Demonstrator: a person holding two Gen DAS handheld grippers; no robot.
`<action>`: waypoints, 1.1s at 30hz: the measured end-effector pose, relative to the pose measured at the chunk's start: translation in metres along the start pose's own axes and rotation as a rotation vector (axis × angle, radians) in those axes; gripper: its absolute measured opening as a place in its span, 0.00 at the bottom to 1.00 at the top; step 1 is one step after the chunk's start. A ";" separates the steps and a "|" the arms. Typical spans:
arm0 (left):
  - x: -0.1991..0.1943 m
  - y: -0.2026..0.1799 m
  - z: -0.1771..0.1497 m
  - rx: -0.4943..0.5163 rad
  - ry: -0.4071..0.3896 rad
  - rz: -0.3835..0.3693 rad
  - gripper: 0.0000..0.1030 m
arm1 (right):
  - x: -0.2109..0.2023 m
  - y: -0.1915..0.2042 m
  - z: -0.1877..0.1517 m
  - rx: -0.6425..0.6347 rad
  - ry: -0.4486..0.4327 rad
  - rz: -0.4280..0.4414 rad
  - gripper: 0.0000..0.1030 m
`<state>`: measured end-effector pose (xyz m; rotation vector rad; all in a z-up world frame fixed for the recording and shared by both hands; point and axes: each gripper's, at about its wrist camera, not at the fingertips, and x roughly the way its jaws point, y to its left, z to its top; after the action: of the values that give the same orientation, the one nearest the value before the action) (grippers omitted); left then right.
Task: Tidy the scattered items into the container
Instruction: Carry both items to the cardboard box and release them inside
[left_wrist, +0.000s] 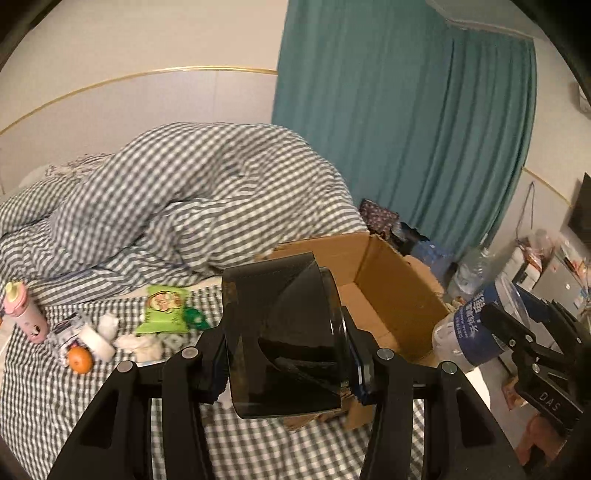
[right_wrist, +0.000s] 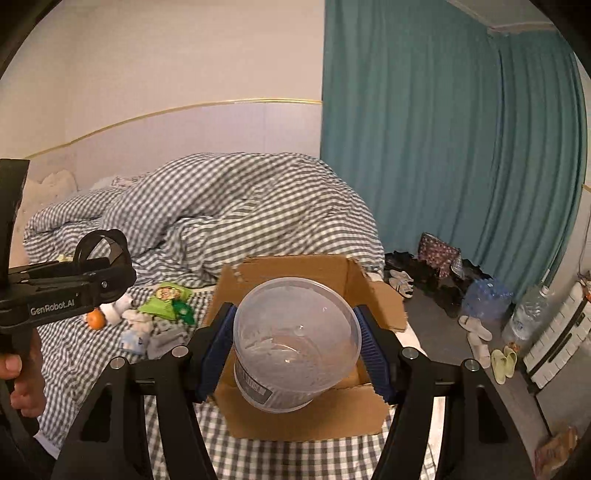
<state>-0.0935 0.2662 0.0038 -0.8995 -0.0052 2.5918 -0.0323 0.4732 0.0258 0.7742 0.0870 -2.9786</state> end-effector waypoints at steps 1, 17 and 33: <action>0.004 -0.004 0.001 0.005 0.004 -0.002 0.50 | 0.003 -0.004 -0.001 0.003 0.004 0.002 0.62; 0.078 -0.019 0.003 0.034 0.079 -0.011 0.49 | 0.112 -0.026 -0.028 0.027 0.121 0.021 0.62; 0.127 -0.016 -0.002 0.035 0.142 -0.026 0.49 | 0.160 -0.024 -0.039 -0.015 0.208 -0.066 0.85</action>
<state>-0.1774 0.3274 -0.0710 -1.0611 0.0670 2.4912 -0.1552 0.4922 -0.0851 1.0973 0.1473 -2.9440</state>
